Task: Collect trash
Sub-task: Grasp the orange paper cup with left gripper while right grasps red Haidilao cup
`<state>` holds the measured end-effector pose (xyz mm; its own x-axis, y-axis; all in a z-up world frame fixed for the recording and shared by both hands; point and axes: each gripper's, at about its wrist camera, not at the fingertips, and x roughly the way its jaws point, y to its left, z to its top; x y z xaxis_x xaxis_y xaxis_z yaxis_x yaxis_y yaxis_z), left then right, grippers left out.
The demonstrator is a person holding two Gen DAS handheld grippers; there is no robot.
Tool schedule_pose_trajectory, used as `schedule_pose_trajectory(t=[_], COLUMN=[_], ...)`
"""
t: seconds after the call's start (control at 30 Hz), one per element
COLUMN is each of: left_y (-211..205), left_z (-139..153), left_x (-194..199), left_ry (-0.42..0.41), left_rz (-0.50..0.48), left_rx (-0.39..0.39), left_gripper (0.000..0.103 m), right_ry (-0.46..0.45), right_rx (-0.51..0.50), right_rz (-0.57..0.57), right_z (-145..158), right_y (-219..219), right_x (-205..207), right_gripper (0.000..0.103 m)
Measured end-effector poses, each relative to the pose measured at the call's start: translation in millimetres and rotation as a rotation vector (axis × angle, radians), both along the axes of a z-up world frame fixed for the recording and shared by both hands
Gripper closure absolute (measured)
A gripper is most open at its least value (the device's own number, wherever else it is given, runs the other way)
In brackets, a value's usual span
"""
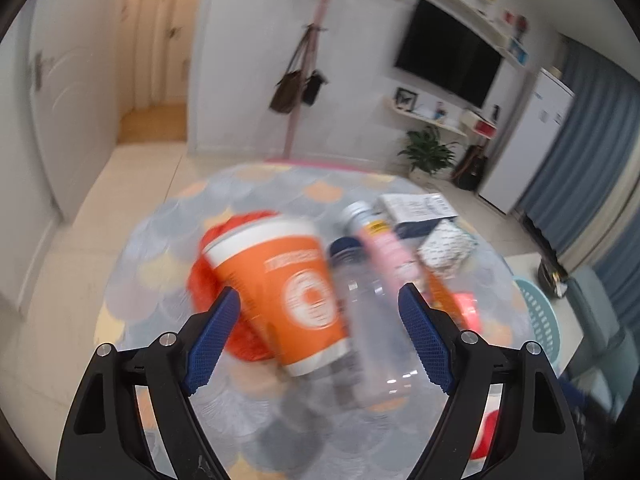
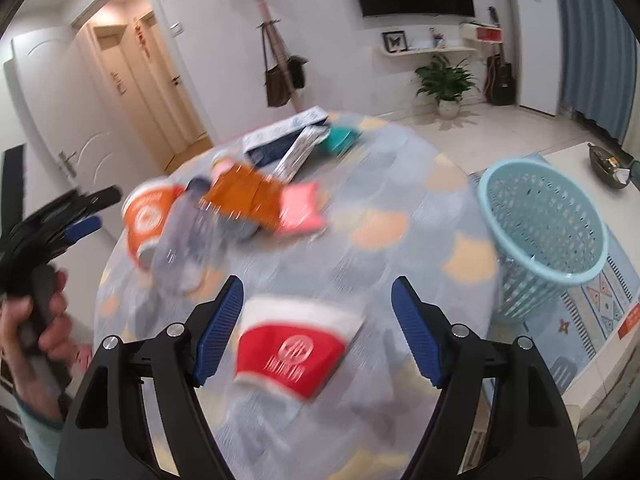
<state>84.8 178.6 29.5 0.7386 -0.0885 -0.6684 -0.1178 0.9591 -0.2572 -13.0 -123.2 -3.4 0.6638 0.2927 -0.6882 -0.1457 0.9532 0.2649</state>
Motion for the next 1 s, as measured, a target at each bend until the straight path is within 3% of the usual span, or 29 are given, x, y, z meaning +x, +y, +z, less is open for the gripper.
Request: schedule_pose_trajectory(t=[0.2, 0.43, 0.73, 0.87, 1.0], left_y=[9.5, 4.4, -1.7, -2.9, -5.0], left_z=[-30.5, -62.0, -75.5, -77.1, -74.0], left_x=[13.5, 29.1, 34.8, 34.5, 31.5], left_ry=[0.06, 0.114, 0.125, 0.116, 0.093], left_rz=[0.014, 0.003, -0.025, -0.032, -0.032], left_rx=[-0.053, -0.073, -0.082, -0.085, -0.077], left_gripper=[0.024, 0.025, 0.032, 0.041, 0.042], right_ry=[0.053, 0.116, 0.137, 0.12, 0.087], right_rx=[-0.014, -0.013, -0.075, -0.087, -0.099], right_rz=[0.042, 0.057, 0.04, 0.037, 0.042], right_z=[-22.7, -43.0, -54.8, -53.1, -47.8], right_y=[15.1, 29.7, 42.7, 41.1, 41.4], right_x=[-21.1, -14.4, -4.2, -5.1, -7.5], right_gripper=[0.028, 0.028, 0.029, 0.032, 0.033])
